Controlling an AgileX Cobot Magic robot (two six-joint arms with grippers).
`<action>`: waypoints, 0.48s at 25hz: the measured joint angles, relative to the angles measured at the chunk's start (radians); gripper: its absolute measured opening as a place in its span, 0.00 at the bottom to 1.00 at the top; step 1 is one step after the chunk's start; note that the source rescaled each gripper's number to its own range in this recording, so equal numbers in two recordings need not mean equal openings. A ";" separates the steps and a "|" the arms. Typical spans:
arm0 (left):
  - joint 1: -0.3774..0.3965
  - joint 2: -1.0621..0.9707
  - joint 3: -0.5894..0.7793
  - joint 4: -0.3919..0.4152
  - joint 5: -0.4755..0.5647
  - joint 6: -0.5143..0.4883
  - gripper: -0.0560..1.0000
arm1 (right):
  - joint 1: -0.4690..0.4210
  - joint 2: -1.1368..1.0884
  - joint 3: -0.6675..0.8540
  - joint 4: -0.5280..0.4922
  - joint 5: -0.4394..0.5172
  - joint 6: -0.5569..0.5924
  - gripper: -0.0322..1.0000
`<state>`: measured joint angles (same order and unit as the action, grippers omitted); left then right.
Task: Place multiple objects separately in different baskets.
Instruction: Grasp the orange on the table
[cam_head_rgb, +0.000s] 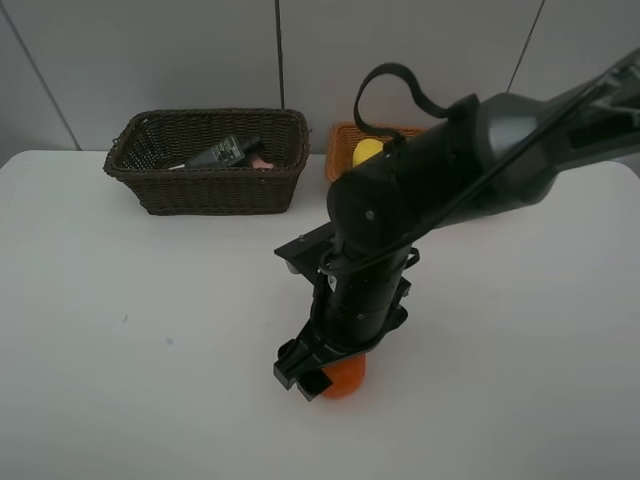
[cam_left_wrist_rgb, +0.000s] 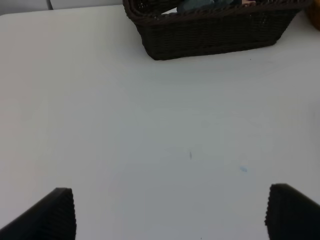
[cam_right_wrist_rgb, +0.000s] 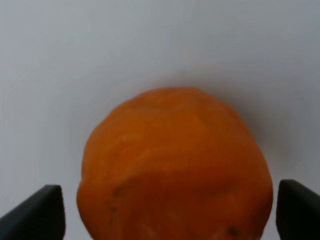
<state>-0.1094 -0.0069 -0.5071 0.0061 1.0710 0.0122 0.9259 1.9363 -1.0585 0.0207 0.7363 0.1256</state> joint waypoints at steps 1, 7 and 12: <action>0.000 0.000 0.000 0.000 0.000 0.000 1.00 | 0.000 0.000 0.006 0.003 -0.012 0.000 1.00; 0.000 0.000 0.000 0.000 0.000 0.000 1.00 | 0.000 0.026 0.012 0.020 -0.056 0.000 1.00; 0.000 0.000 0.000 0.000 0.000 0.000 1.00 | 0.000 0.042 0.012 0.042 -0.065 -0.009 1.00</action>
<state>-0.1094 -0.0069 -0.5071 0.0061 1.0710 0.0122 0.9259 1.9782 -1.0468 0.0627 0.6715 0.1164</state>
